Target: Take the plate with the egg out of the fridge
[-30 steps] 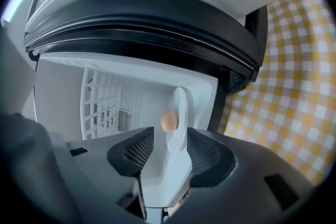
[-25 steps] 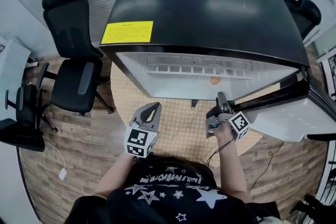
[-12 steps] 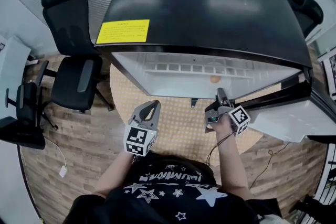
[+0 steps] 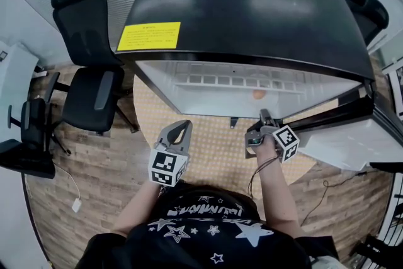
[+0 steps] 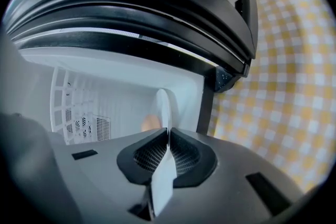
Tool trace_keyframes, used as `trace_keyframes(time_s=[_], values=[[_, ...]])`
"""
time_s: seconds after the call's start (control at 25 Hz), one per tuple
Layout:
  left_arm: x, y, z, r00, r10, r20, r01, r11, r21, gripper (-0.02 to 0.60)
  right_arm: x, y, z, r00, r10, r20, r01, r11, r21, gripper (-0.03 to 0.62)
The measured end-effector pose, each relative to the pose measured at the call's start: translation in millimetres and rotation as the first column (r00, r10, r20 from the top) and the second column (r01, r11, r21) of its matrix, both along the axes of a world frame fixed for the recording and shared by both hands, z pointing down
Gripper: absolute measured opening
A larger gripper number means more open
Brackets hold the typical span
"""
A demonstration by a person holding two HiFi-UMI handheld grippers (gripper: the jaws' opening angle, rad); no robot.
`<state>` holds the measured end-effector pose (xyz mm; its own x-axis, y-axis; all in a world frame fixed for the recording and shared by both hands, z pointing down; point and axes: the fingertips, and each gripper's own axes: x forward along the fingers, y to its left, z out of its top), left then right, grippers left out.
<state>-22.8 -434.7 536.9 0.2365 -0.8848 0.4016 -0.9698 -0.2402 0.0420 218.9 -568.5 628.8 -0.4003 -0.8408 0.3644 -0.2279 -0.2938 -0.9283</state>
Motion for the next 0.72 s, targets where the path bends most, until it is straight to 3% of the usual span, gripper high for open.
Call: trace_keyframes(time_s=[0.16, 0.36, 0.72], values=[[-1.9, 1.0, -0.2, 1.000, -0.003, 0.002, 0.003, 1.000, 0.004, 0.009, 1.2, 11.1, 1.7, 0.998, 0.036, 0.043, -0.035, 0.999, -0.007, 0.035], [-2.9, 3.4, -1.7, 1.000, 0.000, 0.000, 0.000, 1.000, 0.011, 0.009, 0.8, 37.2, 2.9, 0.999, 0.011, 0.048, -0.012, 1.000, 0.009, 0.035], [-2.9, 9.8, -3.7, 1.000, 0.004, 0.007, -0.004, 1.000, 0.016, 0.009, 3.0, 33.8, 6.1, 0.996, 0.004, 0.085, -0.008, 0.999, 0.042, 0.044]])
